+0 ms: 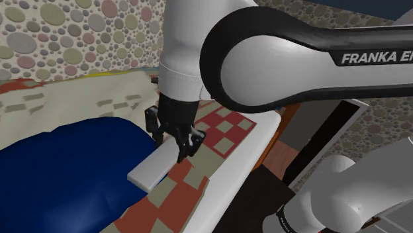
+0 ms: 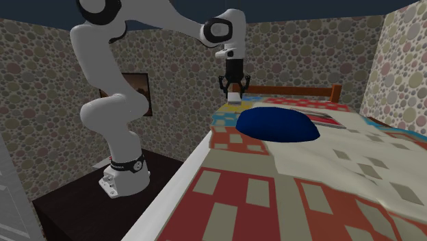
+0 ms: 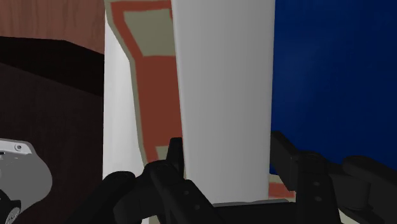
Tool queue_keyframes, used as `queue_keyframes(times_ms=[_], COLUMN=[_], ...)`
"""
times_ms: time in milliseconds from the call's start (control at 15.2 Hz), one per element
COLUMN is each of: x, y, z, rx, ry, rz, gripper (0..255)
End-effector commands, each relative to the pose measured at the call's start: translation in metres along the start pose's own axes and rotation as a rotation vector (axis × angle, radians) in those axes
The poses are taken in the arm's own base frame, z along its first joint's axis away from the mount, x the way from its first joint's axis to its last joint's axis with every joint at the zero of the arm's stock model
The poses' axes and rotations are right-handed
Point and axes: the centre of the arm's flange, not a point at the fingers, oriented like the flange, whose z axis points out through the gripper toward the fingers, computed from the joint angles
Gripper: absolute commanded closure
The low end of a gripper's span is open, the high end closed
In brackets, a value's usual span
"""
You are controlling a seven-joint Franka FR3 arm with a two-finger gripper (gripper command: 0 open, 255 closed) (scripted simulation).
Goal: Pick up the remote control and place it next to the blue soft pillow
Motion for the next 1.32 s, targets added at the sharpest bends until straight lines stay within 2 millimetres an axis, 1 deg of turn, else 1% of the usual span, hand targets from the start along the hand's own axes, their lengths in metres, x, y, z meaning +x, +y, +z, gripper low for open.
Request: queue_keyframes(times_ms=[0, 1254], x=[-0.026, -0.271], y=[0.007, 0.059], z=[0.0, 0.001], rx=[0.0, 0.0], ry=[0.0, 0.0], rz=[0.002, 0.002], gripper=[255, 255])
